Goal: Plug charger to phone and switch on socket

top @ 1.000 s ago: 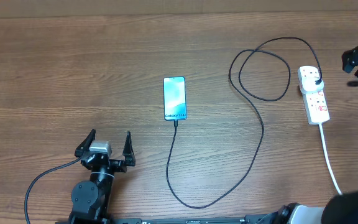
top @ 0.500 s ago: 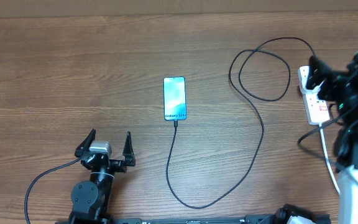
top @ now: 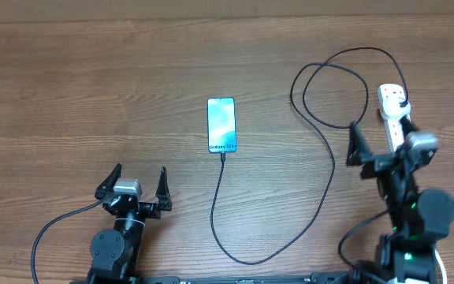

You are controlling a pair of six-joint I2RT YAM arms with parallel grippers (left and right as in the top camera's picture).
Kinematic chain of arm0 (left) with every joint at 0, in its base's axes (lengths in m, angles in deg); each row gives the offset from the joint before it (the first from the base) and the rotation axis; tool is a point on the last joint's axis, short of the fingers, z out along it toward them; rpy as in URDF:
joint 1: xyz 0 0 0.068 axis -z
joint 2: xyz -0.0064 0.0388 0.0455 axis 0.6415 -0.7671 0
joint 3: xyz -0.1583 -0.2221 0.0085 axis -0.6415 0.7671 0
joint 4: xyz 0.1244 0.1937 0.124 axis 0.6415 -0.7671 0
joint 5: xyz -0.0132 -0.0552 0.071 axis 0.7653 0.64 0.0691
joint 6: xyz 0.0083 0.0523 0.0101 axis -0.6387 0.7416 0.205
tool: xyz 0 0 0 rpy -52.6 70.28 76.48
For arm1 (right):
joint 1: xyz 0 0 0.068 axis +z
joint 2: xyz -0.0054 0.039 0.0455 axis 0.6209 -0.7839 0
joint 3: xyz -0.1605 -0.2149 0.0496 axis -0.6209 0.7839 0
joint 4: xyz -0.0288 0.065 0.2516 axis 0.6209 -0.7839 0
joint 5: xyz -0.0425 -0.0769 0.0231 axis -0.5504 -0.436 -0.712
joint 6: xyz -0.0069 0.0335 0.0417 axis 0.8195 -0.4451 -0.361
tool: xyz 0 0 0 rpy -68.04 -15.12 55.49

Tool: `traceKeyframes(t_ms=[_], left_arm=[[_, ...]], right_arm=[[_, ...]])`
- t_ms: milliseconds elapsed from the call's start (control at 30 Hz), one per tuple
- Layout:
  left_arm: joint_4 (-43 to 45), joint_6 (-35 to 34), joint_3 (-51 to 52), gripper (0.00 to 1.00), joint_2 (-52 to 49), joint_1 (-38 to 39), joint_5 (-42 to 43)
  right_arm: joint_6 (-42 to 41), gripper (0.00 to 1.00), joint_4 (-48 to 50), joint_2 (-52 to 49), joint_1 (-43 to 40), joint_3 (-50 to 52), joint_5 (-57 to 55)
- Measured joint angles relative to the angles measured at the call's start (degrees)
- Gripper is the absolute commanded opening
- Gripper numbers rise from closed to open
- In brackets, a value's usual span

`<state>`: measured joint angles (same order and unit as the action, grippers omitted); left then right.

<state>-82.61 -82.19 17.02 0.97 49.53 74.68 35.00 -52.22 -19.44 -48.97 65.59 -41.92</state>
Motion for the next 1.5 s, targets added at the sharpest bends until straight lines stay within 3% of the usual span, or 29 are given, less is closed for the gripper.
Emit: traceKeyframes(t_ms=[467,700,1500], left_arm=[[0.0,0.0,0.0,1.00,0.0,0.0,0.0],[0.0,0.0,0.0,1.00,0.0,0.0,0.0],[0.0,0.0,0.0,1.00,0.0,0.0,0.0]], right_arm=[[0.0,1.00,-0.9,20.1,0.2,15.3,0.0],[0.0,1.00,-11.9,29.0,0.2,16.4,0.0],[0.0,1.00,-14.7,29.6,0.2,16.4,0.0]])
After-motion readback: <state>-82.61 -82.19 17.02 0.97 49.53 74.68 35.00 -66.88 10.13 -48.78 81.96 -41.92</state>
